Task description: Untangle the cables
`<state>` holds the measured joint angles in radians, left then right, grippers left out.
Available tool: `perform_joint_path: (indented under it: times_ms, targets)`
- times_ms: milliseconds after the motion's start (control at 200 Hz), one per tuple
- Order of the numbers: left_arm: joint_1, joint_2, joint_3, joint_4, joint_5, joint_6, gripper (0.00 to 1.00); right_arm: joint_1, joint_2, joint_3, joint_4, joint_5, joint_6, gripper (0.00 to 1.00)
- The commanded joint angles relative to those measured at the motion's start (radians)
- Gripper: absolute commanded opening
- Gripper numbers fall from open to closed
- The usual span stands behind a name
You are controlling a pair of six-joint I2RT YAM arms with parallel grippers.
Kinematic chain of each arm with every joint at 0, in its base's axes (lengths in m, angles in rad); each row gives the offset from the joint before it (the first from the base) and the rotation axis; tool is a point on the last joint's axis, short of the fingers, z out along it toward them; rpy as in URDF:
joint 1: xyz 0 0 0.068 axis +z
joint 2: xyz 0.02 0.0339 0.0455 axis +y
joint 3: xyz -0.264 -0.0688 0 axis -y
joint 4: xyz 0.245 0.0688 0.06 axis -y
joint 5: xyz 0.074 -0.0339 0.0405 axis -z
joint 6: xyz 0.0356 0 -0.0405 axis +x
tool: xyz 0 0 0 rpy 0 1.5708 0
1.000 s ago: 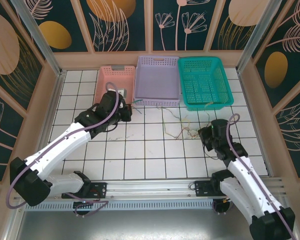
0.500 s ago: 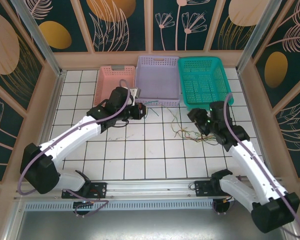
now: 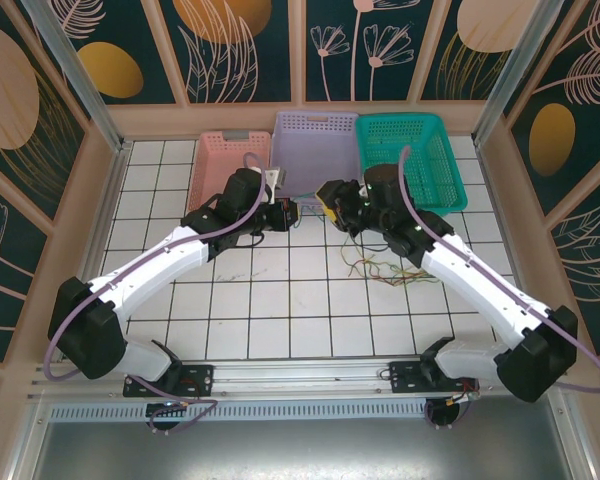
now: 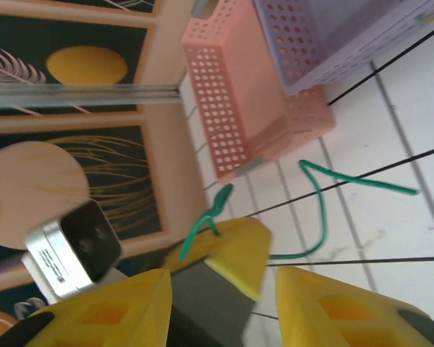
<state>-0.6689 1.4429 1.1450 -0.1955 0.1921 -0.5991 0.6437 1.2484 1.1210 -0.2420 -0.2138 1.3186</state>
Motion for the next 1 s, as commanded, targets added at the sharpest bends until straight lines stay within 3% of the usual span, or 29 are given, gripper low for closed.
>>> perform_joint_path:
  times_ms: [0, 300, 566, 671, 801, 996]
  targets:
    - [-0.01, 0.007, 0.003, 0.058, -0.039, 0.012, 0.0, 0.016, 0.055, 0.079, 0.101, -0.021, 0.224, 0.36]
    - [-0.038, 0.01, 0.007, 0.064, -0.075, 0.041, 0.0, 0.023, 0.143, 0.104, 0.112, -0.022, 0.305, 0.3]
    - [-0.041, 0.013, 0.012, 0.045, -0.109, 0.068, 0.0, 0.004, 0.149, 0.113, 0.069, -0.047, 0.287, 0.0]
    - [-0.04, 0.01, 0.023, 0.015, -0.163, 0.108, 0.0, -0.008, 0.125, 0.089, 0.046, -0.075, 0.243, 0.0]
    - [-0.041, 0.005, 0.035, -0.025, -0.236, 0.219, 0.0, -0.047, 0.109, 0.105, -0.029, -0.183, 0.025, 0.0]
    - [-0.036, 0.001, 0.051, -0.078, -0.318, 0.389, 0.0, -0.047, 0.08, 0.14, -0.298, -0.323, -0.546, 0.0]
